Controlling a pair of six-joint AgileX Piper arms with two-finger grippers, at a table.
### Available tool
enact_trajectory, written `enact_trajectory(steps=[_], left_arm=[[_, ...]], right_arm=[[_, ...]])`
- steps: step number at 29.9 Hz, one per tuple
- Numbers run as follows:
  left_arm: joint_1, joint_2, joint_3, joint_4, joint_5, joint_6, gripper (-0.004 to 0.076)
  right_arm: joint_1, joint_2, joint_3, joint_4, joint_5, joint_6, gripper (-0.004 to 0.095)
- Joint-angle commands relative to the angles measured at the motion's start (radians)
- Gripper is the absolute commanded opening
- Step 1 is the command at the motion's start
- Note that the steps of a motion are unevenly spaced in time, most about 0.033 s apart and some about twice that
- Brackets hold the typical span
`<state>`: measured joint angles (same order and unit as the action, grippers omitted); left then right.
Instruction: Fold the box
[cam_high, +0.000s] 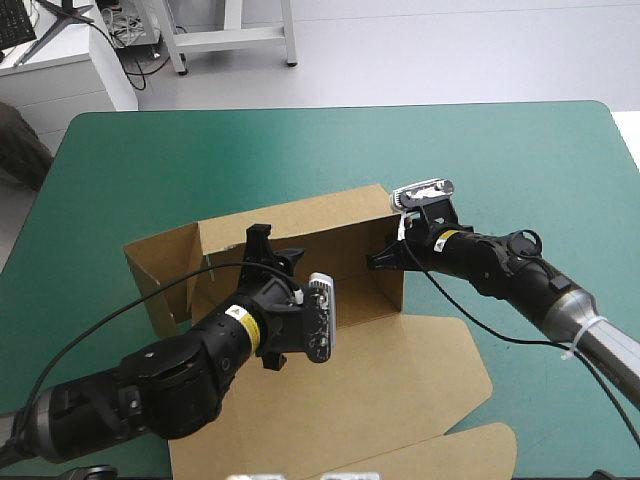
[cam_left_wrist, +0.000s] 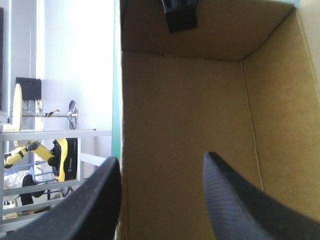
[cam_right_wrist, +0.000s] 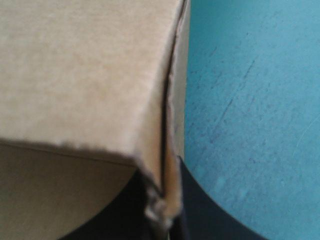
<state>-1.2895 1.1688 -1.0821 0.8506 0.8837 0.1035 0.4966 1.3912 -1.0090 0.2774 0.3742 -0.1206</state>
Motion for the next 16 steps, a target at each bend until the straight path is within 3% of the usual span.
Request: enact_trajectory(steps=[1,6,16], left_arm=[[-0.058,-0.078,-0.033,0.034,-0.011,-0.047,0.0351],[-0.072,-0.132,-0.033,0.067,-0.013,-0.047,0.0298],[0.000,-0.163,-0.081,0.312,0.042,-0.183,0.0296]], right_arm=[[-0.005,-0.004,-0.027,-0.032,-0.066,0.005,-0.0005],[-0.064,-0.003,-0.069,-0.048,-0.003,0.045,-0.0005],[-0.158,-0.003,-0.272,-0.093,0.275,0.043,-0.0005]])
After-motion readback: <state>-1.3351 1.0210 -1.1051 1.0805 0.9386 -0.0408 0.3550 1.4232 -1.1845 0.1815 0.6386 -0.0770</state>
